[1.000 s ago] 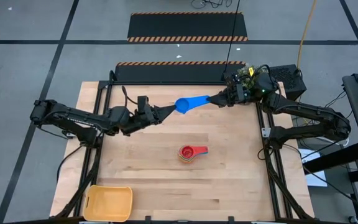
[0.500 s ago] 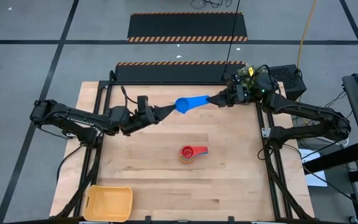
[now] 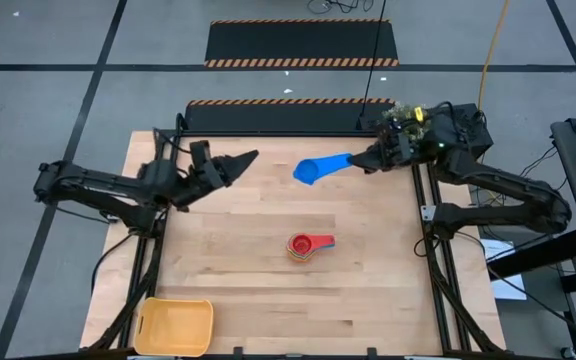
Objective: Nest measuring cups in basket
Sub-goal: Stack the blue measuring cup on top of the red measuring cup
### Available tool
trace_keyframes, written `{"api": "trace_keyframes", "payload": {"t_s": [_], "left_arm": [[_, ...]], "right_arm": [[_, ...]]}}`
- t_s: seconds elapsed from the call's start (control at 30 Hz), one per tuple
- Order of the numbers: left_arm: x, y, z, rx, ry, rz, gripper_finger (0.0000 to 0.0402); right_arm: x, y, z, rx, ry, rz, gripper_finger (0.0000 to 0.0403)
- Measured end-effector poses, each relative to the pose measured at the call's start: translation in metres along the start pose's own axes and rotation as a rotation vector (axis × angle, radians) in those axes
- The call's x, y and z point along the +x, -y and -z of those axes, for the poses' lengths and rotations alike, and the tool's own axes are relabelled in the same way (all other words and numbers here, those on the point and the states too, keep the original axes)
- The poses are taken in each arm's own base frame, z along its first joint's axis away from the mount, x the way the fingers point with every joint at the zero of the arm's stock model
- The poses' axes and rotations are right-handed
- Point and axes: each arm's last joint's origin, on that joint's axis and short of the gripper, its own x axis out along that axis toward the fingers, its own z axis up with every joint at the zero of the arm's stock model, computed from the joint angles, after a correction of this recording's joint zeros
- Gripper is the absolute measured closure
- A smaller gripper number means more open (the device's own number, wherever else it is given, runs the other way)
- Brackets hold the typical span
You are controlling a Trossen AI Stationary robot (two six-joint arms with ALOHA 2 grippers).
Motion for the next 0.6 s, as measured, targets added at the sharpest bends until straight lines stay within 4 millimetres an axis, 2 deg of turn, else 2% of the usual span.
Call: {"api": "trace_keyframes", "payload": {"t_s": [0.23, 0.6], "left_arm": [[-0.017, 0.006, -0.011, 0.036, -0.049, -0.035, 0.0227], [-0.031, 0.013, -0.005, 0.097, -0.144, -0.041, 0.0227]], "right_arm": [[-0.031, -0.021, 0.023, 0.053, -0.031, 0.041, 0.0401], [-0.073, -0.041, 0.063, 0.093, 0.06, 0.103, 0.0401]]}}
